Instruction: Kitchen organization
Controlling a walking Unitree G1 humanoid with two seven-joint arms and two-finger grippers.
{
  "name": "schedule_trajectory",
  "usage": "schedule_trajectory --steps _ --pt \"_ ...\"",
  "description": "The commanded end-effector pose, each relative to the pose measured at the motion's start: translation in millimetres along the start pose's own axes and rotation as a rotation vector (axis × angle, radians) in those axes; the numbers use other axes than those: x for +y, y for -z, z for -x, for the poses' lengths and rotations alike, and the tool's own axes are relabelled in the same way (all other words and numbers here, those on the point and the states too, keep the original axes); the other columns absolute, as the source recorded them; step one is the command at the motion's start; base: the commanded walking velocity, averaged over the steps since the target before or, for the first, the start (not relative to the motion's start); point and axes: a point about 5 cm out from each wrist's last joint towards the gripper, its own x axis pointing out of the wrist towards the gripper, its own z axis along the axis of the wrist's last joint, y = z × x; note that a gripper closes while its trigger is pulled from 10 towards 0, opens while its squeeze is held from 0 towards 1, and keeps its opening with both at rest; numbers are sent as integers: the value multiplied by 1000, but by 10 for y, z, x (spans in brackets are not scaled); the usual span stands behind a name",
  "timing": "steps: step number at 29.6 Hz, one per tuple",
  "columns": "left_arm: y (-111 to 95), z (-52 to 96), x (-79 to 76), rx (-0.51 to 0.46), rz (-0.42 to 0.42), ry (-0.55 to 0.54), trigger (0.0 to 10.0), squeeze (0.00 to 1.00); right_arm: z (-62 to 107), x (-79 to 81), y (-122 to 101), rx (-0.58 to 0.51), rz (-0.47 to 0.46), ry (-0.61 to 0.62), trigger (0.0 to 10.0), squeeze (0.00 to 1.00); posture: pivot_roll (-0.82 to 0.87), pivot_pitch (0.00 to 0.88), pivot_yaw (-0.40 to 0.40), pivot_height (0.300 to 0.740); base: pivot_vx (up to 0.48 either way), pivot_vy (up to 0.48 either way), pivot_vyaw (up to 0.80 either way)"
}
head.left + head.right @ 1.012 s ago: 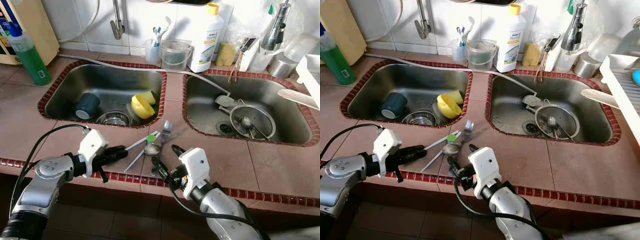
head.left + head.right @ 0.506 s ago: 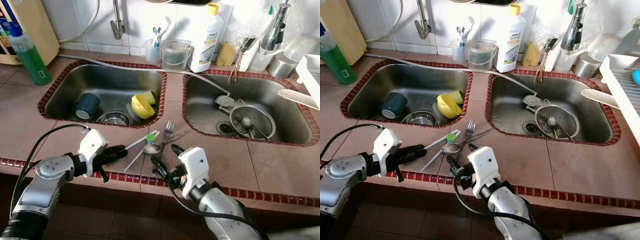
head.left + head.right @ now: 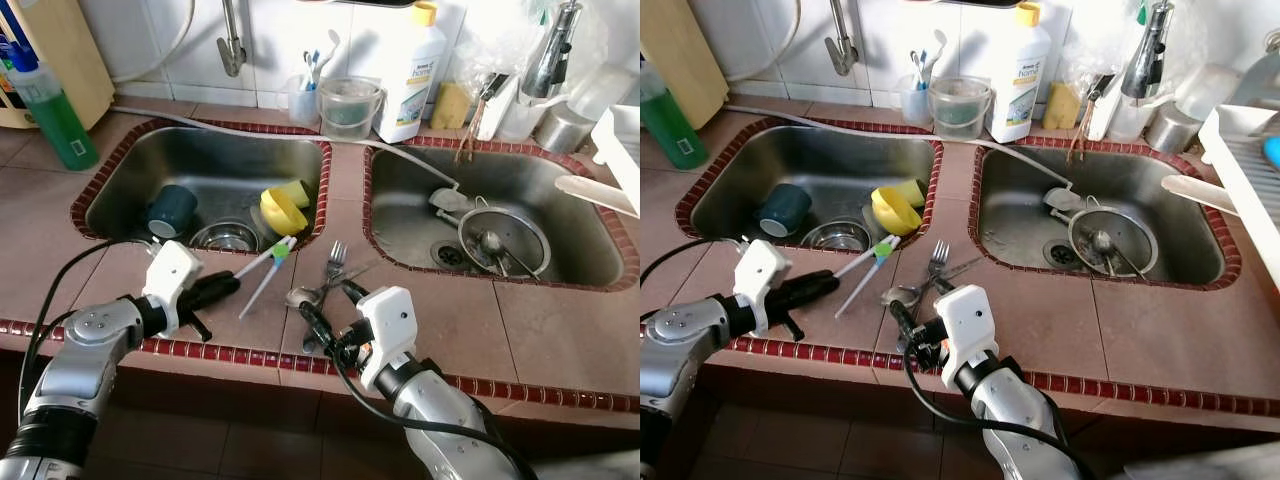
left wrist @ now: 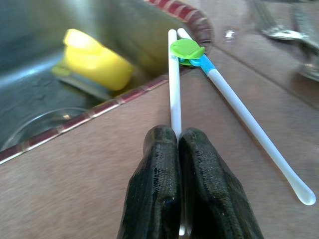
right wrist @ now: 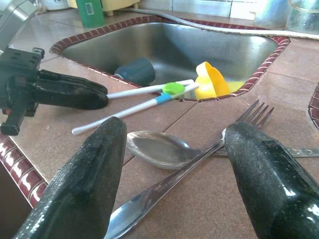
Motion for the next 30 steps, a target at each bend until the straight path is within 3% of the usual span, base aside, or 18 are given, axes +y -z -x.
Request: schedule_trajectory --steps 1,9,22,29,30 --pt "10 29 50 1 26 -27 0 0 8 19 -38 -10 0 -2 10000 0 -105 137 0 740 0 0 0" --pt "-118 30 123 -96 114 -84 0 0 -18 16 -33 -11 4 -12 10000 0 -99 125 -8 740 0 0 0" --pt "-313 -26 122 -215 187 -151 0 0 -89 28 -124 -67 5 -35 10000 0 -92 91 -18 740 0 0 0" --pt "-462 -9 16 -307 210 -203 0 0 -105 34 -206 -121 -1 -45 10000 0 -86 72 -21 740 0 0 0" --pt "-473 -7 -4 -317 217 -208 1255 0 -106 31 -205 -122 -1 -45 10000 0 -84 69 -21 740 0 0 0"
